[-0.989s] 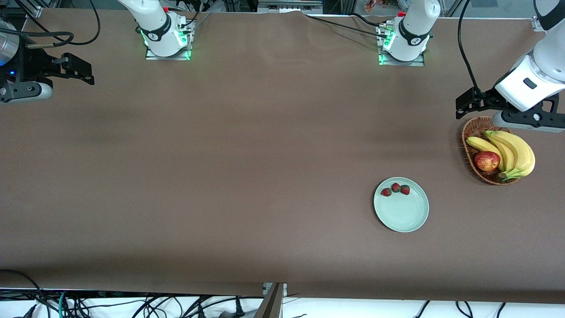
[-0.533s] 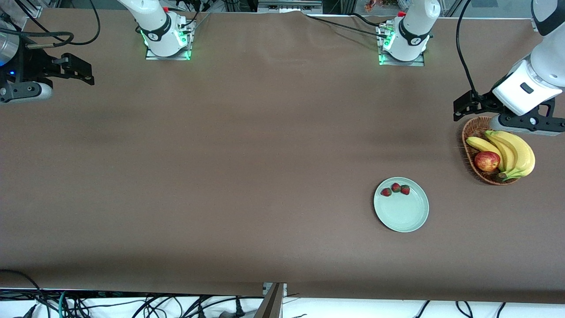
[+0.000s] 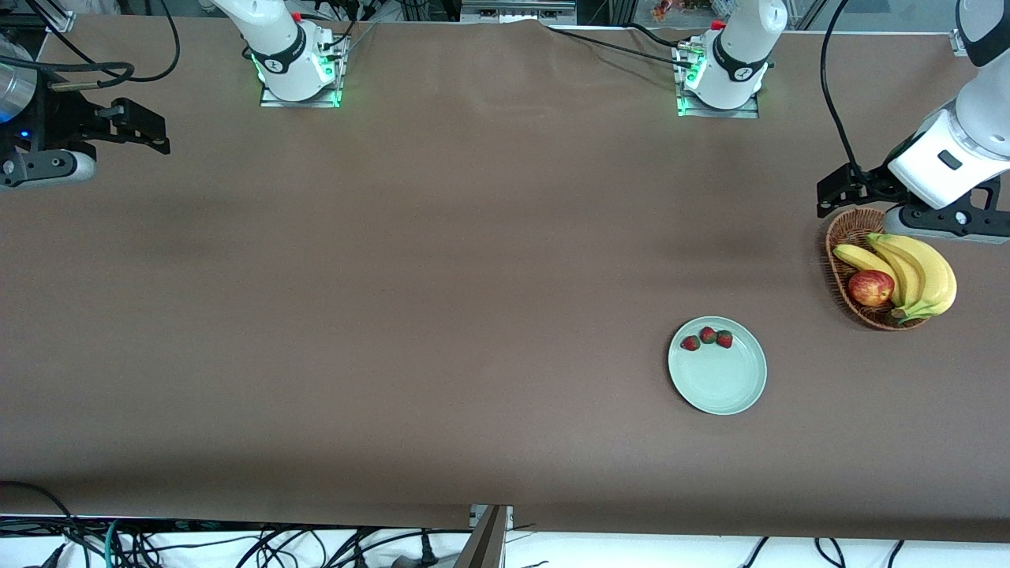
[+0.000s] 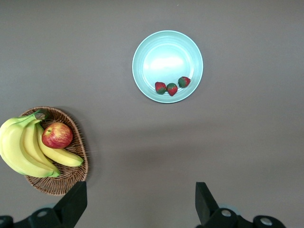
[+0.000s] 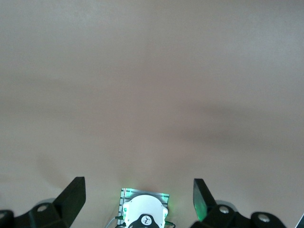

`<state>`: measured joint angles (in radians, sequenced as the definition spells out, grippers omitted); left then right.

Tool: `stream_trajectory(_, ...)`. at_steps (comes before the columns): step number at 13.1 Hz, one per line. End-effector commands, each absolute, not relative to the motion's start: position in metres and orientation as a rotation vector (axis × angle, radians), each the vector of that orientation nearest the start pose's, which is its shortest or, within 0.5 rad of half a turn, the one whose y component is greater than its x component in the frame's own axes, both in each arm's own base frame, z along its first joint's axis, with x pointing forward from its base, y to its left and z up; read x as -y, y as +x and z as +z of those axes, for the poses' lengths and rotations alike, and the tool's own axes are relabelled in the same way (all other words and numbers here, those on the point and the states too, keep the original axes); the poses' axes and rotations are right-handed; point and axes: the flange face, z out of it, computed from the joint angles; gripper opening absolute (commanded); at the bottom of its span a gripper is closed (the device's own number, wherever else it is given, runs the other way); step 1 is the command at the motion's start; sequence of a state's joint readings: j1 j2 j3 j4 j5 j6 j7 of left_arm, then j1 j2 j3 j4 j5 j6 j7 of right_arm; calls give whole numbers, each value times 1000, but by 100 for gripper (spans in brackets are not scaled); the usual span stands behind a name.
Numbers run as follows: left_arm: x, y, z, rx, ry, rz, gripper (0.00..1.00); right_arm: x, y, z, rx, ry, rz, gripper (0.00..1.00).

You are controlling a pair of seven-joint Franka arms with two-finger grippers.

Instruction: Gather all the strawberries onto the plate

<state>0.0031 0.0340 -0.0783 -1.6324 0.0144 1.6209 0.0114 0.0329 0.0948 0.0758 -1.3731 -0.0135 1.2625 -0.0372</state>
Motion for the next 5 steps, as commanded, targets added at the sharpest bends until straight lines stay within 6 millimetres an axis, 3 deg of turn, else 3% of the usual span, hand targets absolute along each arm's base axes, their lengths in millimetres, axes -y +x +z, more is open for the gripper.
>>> stream_trajectory(1,35,565,583,-141,-3105,82,100,-57,548,643,207,-3145,308,100)
stream_trajectory(5,35,565,583,-139,-3105,84,100,-55,548,642,202,-3148,311,100)
